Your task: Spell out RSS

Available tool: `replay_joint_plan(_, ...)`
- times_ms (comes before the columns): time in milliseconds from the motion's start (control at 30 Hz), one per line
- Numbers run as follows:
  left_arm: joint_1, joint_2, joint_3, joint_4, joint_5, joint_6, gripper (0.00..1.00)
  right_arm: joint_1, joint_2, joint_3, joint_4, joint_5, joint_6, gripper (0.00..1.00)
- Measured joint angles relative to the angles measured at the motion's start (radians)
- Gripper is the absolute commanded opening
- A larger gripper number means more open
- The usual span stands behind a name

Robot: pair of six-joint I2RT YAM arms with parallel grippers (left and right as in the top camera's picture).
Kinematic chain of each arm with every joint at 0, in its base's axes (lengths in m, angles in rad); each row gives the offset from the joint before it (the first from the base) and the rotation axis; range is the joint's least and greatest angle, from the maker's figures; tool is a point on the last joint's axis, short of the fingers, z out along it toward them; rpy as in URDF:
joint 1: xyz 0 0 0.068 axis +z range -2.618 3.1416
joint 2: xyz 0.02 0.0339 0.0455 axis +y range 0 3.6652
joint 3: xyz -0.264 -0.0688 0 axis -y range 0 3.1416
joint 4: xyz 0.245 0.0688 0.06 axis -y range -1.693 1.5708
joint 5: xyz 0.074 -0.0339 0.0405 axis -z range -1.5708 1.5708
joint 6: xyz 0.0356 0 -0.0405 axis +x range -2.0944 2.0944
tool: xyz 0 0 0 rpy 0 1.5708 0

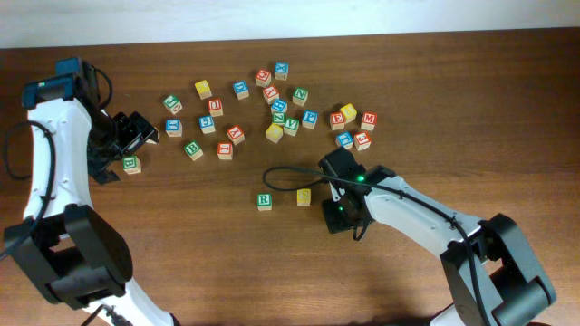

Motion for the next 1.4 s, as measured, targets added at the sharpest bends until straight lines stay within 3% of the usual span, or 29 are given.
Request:
replay_joint_plan(267, 0.0, 0.0, 0.0, 0.0, 0.0, 0.0, 0.99, 0.0, 0.0, -0.001, 0.078, 0.021, 0.027, 0.51)
replay_joint_plan(300, 0.0, 0.0, 0.0, 0.0, 0.0, 0.0, 0.99, 0.0, 0.0, -0.001, 0.078, 0.027, 0.027, 0.41)
replay_joint_plan(400, 0.0, 0.0, 0.0, 0.0, 0.0, 0.0, 0.99, 0.0, 0.0, -0.001, 0.069, 0.031, 0.031, 0.29)
replay_joint_plan(500, 0.0, 0.0, 0.0, 0.0, 0.0, 0.0, 0.99, 0.0, 0.0, -0.001, 0.052, 0.026, 0.037, 0.28)
replay_joint_plan(567, 0.0, 0.0, 0.0, 0.0, 0.0, 0.0, 0.99, 0.0, 0.005, 0.023, -0.047, -0.018, 0.038, 0.28)
replay_joint_plan(700, 0.0, 0.0, 0.0, 0.0, 0.0, 0.0, 0.99, 0.0, 0.018, 0.193, -0.465, -0.133, -0.006, 0.28)
replay_joint_plan(833, 0.0, 0.0, 0.0, 0.0, 0.0, 0.0, 0.99, 0.003, 0.018, 0.114, -0.565, -0.245, -0.087, 0.28)
replay_joint_plan(967, 0.0, 0.0, 0.0, 0.0, 0.0, 0.0, 0.99, 0.005, 0.018, -0.01, -0.566, -0.287, -0.091, 0.36)
replay_joint_plan(1100, 0.0, 0.0, 0.0, -0.001, 0.0, 0.0, 0.99, 0.005, 0.049, -0.012, -0.441, -0.29, -0.067, 0.37)
replay_joint_plan(1167, 0.0, 0.0, 0.0, 0.0, 0.0, 0.0, 0.99, 0.005, 0.067, -0.005, -0.424, -0.29, -0.041, 0.43)
replay_joint_plan(1233, 0.0, 0.0, 0.0, 0.0, 0.0, 0.0, 0.99, 0.005, 0.072, 0.063, -0.53, -0.29, -0.029, 0.53)
replay_joint_plan(1267, 0.0, 0.0, 0.0, 0.0, 0.0, 0.0, 0.99, 0.005, 0.062, 0.111, -0.616, -0.282, -0.029, 0.65)
replay_joint_plan(1300, 0.0, 0.0, 0.0, 0.0, 0.0, 0.0, 0.99, 0.005, 0.038, 0.146, -0.665, -0.27, -0.029, 0.7)
replay_joint_plan(1400, 0.0, 0.0, 0.0, 0.0, 0.0, 0.0, 0.99, 0.014, -0.044, 0.155, -0.793, -0.259, -0.026, 0.72)
